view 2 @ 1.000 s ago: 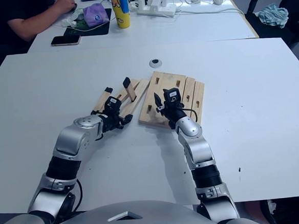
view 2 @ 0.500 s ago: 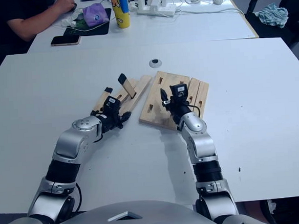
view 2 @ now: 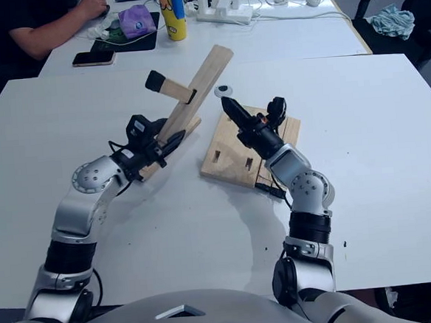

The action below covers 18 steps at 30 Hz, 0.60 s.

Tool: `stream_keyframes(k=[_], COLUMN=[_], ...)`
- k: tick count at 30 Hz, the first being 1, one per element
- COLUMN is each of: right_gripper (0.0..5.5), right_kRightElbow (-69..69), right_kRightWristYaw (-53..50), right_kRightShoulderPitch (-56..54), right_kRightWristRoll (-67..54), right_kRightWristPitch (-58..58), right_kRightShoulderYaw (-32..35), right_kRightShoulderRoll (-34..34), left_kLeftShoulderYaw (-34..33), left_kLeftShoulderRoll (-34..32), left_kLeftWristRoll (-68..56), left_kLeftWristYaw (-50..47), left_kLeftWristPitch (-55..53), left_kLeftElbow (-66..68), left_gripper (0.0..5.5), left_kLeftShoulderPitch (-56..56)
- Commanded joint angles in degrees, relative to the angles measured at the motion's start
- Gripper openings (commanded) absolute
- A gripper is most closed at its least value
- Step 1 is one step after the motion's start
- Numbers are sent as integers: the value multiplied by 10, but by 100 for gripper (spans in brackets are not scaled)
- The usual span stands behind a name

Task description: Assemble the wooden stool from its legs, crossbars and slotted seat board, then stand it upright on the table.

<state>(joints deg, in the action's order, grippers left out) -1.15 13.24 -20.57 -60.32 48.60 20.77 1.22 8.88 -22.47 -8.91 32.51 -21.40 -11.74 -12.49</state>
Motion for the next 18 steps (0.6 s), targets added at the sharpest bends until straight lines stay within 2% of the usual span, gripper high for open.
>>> stream_keyframes(k=[1, 9, 18], right_gripper=[399, 404, 280], right_kRightElbow=[-10, 11, 13], right_kRightWristYaw=[-58, -82, -79], right_kRightShoulderPitch=[-31, -40, -34], right_kRightWristRoll=[-82, -96, -94], right_kRightWristPitch=[31, 34, 31], right_kRightShoulderYaw=[23, 13, -2], right_kRightShoulderRoll=[9, -11, -18], left_kLeftShoulderYaw=[1, 7, 1], left_kLeftShoulderRoll=[-30, -29, -23], left_kLeftWristRoll=[-5, -30, -28], left_kLeftWristYaw=[46, 90, 82], left_kLeftWristPitch=[33, 51, 52], left_kLeftElbow=[0, -32, -24], left_gripper=[208, 208, 208], left_kLeftShoulderPitch=[20, 37, 39])
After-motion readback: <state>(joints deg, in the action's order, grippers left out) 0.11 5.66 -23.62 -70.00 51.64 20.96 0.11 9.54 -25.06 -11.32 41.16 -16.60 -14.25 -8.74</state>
